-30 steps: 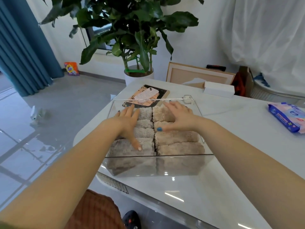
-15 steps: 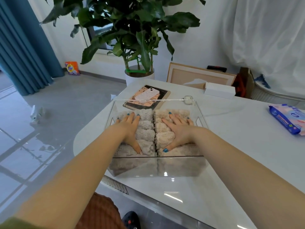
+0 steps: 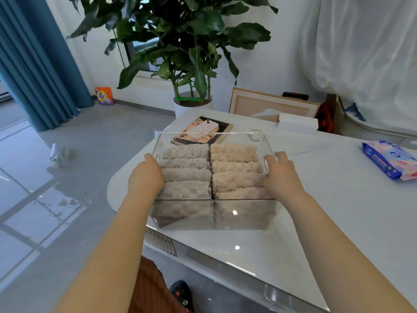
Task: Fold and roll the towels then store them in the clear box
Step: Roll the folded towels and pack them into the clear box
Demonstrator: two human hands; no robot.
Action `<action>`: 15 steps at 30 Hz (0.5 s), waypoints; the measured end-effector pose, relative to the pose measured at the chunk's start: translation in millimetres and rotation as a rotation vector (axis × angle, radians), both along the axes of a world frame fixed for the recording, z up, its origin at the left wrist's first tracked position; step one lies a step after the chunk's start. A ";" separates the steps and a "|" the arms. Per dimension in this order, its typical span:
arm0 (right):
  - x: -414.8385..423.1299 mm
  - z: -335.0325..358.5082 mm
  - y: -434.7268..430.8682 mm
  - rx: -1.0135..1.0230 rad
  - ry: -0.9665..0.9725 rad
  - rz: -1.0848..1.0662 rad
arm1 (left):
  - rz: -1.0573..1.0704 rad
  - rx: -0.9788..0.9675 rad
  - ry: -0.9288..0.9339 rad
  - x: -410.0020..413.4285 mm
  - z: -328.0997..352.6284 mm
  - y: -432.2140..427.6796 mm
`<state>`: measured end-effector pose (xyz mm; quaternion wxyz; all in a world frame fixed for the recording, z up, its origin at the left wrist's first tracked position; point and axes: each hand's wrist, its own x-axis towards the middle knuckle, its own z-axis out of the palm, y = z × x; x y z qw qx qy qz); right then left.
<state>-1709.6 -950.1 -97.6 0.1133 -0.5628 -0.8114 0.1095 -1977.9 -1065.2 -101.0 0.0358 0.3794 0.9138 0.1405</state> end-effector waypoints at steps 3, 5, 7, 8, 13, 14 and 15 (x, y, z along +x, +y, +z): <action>2.6 4.9 2.5 -0.145 0.199 -0.022 | 0.017 0.039 -0.003 -1.2 -2.1 5.1; 4.6 4.8 7.6 -0.261 0.375 -0.092 | 0.050 0.052 -0.113 -7.9 -2.9 7.7; 6.4 0.9 13.9 -0.473 0.661 -0.228 | 0.098 0.124 -0.297 -18.5 -2.3 10.2; 7.1 -1.3 17.3 -0.562 0.799 -0.281 | 0.128 0.187 -0.436 -21.9 -1.9 11.4; 8.2 -6.8 30.3 -0.606 0.817 -0.318 | 0.180 0.251 -0.721 -22.8 -3.5 22.3; 7.0 -8.4 32.5 -0.596 0.779 -0.303 | 0.173 0.216 -0.651 -24.3 -3.8 24.3; 5.7 -9.9 35.6 -0.572 0.734 -0.280 | 0.160 0.180 -0.569 -27.1 -3.9 25.6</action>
